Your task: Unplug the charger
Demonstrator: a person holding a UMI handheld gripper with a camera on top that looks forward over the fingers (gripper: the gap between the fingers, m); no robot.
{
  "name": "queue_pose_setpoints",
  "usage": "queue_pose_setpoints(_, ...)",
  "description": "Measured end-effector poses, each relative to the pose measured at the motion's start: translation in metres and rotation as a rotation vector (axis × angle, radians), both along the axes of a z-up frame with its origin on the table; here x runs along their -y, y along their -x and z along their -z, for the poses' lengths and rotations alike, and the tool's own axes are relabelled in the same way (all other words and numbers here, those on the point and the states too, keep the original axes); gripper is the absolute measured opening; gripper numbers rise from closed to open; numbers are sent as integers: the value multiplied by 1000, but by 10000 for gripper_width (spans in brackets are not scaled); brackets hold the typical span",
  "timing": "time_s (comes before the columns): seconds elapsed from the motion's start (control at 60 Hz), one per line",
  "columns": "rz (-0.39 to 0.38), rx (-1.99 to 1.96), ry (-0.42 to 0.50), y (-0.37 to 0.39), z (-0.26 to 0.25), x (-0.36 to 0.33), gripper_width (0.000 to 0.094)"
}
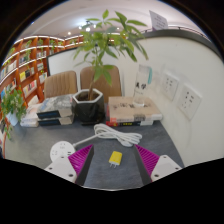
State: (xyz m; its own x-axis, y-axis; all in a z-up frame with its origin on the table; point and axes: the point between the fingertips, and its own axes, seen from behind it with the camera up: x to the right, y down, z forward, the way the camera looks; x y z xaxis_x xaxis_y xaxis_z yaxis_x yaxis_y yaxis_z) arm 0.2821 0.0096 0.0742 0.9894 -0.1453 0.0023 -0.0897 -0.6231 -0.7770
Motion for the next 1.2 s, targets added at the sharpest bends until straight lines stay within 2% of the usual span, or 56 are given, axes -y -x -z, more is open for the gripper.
queue_pose_setpoints(0.05, 3, 8, -71, 8, -38, 0, 877)
queue_pose_setpoints(0.167, -3, -8, -216, 45, -122, 8, 856)
queue_pose_setpoints(0.35, -56, -23, -291, 135, -179, 41, 856)
queue_pose_setpoints(0.417, -76, -22, -302, 169, -181, 55, 856)
queue_pose_setpoints(0.617, -187, -54, -242, 275, -149, 96, 868)
queue_pose_setpoints(0.783, -252, -41, -200, 321, -131, 120, 868)
queue_pose_setpoints(0.933, -268, -51, -174, 342, -117, 134, 868)
queue_pose_setpoints(1.2, -246, -62, -142, 348, -99, 142, 868)
